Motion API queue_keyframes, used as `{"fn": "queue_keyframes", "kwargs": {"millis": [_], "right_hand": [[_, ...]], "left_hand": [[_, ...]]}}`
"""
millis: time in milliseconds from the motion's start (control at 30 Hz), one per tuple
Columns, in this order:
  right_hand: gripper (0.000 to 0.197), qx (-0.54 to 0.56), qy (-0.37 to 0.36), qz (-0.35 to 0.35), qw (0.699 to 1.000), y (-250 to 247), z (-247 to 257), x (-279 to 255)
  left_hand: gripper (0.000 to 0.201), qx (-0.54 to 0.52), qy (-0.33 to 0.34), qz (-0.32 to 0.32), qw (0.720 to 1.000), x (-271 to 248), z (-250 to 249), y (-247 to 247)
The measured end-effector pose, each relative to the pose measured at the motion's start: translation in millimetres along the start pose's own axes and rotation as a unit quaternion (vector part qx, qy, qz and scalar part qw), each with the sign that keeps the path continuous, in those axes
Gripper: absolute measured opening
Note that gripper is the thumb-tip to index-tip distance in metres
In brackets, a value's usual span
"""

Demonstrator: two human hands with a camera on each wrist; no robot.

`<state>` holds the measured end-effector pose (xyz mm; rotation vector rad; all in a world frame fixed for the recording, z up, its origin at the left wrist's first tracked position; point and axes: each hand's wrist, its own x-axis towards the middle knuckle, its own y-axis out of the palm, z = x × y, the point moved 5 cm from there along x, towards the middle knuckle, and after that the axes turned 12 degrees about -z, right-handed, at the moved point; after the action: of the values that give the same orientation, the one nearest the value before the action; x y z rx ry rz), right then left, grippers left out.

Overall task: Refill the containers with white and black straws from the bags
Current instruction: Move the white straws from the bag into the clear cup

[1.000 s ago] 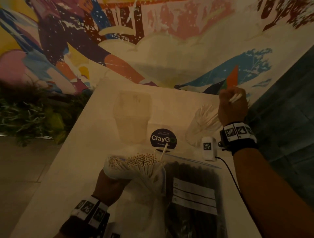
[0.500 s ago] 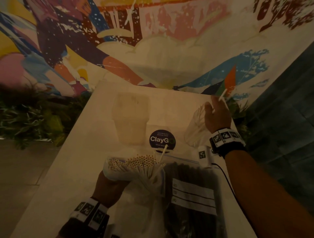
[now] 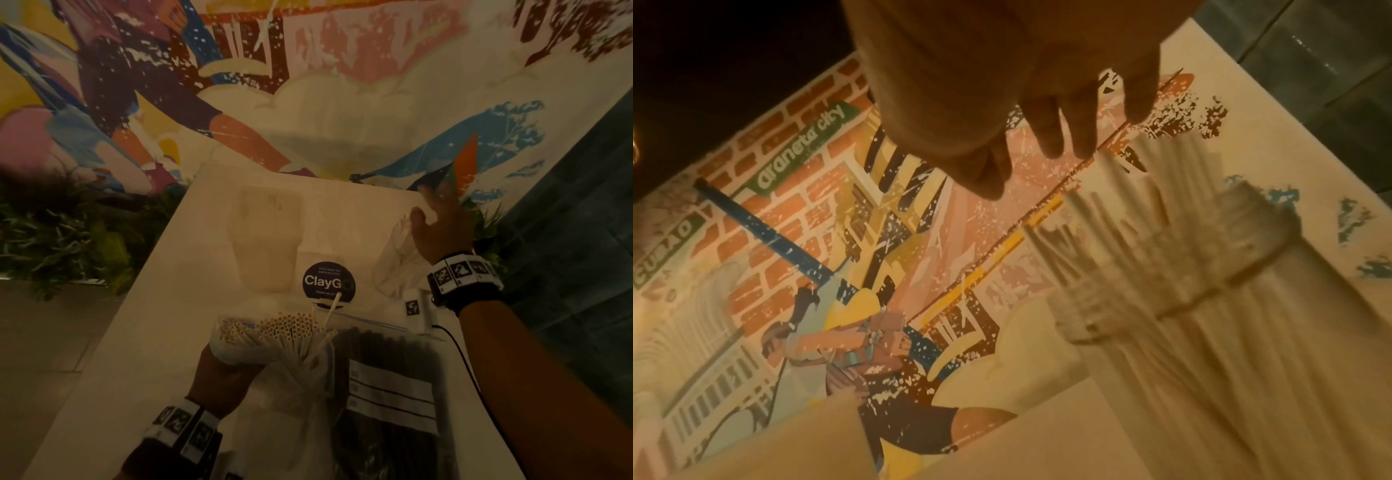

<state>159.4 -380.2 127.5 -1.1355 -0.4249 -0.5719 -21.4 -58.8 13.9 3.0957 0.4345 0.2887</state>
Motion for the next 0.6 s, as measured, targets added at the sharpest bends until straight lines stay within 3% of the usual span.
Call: {"fn": "queue_keyframes", "kwargs": {"millis": [67, 133, 233, 267, 333, 400, 433, 500, 600], "right_hand": [[0.057, 0.028, 0.014, -0.014, 0.999, -6, 4, 5], [0.060, -0.020, 0.040, 0.076, 0.996, 3, 4, 5], [0.056, -0.113, 0.007, 0.207, 0.972, 23, 5, -9], [0.057, -0.128, 0.000, 0.207, 0.970, 24, 4, -11], [0.059, -0.093, -0.005, 0.135, 0.986, 14, 11, -10], [0.056, 0.021, -0.001, 0.041, 0.999, -7, 25, -18], [0.053, 0.082, -0.003, 0.029, 0.996, -16, 34, -28], [0.053, 0.171, 0.003, 0.128, 0.977, -22, 52, -60], [0.082, 0.180, 0.009, 0.403, 0.898, -13, 70, -127]], "left_hand": [[0.050, 0.011, -0.001, 0.002, 1.000, 0, 4, -1], [0.049, 0.024, -0.005, 0.003, 1.000, 1, 9, -2], [0.049, 0.029, -0.010, 0.003, 1.000, 0, 17, -6], [0.050, 0.025, -0.013, 0.003, 1.000, 0, 19, -7], [0.054, 0.030, -0.020, -0.001, 0.999, 0, 23, -9], [0.052, 0.042, -0.019, 0.001, 0.999, -1, 26, -10], [0.050, 0.047, -0.018, -0.001, 0.999, -1, 27, -10], [0.046, 0.059, -0.019, -0.003, 0.998, -1, 30, -11], [0.045, 0.065, -0.022, 0.003, 0.998, -1, 34, -11]]}}
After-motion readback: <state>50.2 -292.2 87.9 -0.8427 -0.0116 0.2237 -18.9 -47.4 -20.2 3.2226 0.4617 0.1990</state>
